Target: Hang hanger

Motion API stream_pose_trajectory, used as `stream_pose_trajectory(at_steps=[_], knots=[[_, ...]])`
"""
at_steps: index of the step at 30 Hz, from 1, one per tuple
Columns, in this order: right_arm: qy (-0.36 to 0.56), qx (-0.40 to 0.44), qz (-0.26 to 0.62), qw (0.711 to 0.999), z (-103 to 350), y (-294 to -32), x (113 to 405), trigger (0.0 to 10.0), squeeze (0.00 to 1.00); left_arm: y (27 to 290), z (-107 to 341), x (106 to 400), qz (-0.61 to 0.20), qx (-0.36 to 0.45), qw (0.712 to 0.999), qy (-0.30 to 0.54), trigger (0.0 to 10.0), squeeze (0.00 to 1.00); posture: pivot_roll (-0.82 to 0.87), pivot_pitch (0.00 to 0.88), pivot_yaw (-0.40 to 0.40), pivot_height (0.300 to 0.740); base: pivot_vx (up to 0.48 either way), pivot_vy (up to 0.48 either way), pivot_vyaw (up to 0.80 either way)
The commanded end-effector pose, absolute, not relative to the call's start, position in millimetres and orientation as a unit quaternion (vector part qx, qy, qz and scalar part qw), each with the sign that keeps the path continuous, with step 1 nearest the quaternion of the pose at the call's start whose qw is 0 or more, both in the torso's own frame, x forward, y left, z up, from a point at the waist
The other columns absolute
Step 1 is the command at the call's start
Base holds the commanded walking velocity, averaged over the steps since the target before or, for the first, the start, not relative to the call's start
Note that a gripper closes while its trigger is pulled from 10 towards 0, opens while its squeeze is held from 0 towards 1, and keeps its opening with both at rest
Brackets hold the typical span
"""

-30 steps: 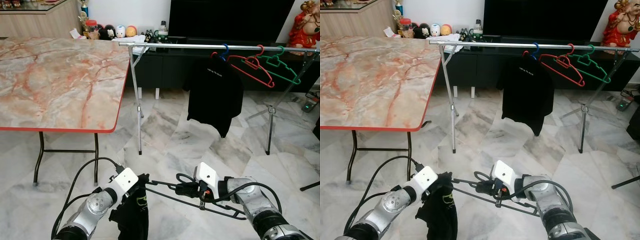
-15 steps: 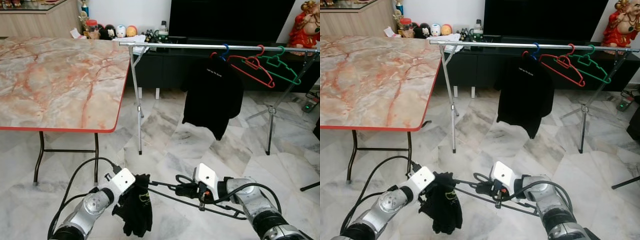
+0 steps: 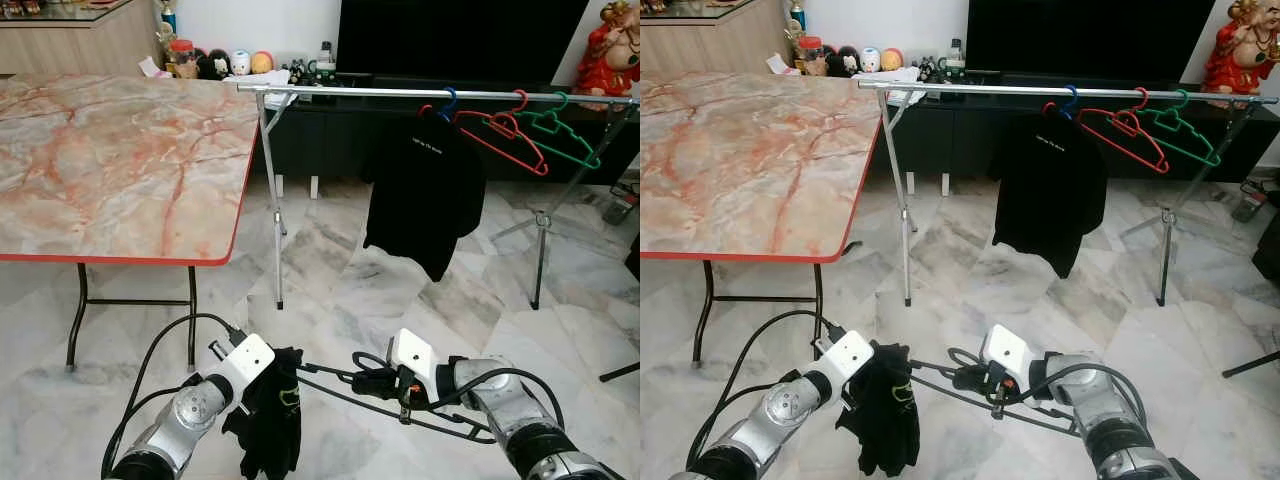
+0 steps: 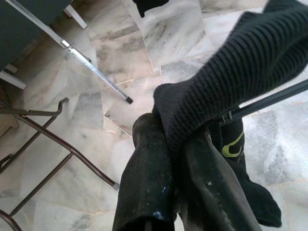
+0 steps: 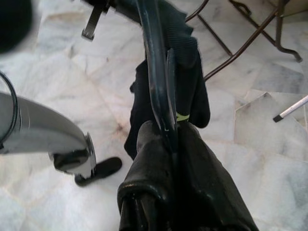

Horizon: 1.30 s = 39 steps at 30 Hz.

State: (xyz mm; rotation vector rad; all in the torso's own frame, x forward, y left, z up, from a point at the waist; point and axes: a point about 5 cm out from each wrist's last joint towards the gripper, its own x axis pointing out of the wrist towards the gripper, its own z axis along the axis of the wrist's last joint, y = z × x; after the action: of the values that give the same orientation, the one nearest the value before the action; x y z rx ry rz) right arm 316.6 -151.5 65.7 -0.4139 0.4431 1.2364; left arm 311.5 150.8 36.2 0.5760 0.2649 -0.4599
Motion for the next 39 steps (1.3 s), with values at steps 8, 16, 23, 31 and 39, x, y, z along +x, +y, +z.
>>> stream_pose_trajectory(at_steps=[8,16,23,31,39], knots=[[0.299,-0.386,0.561,0.669,36.3,-186.2,297.1,0.0,0.0,172.8,44.1,322.2,-0.142,0.299,0.934,0.136,0.0,0.0,0.04,0.045,-0.044,0.74,0.0,0.0,0.0],[0.301,-0.447,0.533,0.652,35.4,-200.2,298.3,0.0,0.0,175.8,36.7,317.9,-0.144,0.309,0.927,0.157,0.0,0.0,0.03,0.058,-0.046,0.74,0.0,0.0,0.0],[0.265,-0.411,0.45,0.748,57.6,-210.6,319.5,0.0,0.0,175.3,15.5,301.7,-0.208,0.332,0.894,0.217,0.0,0.0,0.04,0.061,-0.05,0.74,0.0,0.0,0.0],[0.227,-0.23,0.412,0.852,79.1,-198.1,337.9,0.0,0.0,164.2,4.5,288.1,-0.296,0.335,0.863,0.237,0.0,0.0,0.03,0.068,-0.048,0.74,0.0,0.0,0.0],[0.292,-0.26,0.465,0.794,61.7,-196.6,324.0,0.0,0.0,166.6,11.5,293.9,-0.276,0.35,0.869,0.215,0.0,0.0,0.04,0.07,-0.05,0.74,0.0,0.0,0.0]])
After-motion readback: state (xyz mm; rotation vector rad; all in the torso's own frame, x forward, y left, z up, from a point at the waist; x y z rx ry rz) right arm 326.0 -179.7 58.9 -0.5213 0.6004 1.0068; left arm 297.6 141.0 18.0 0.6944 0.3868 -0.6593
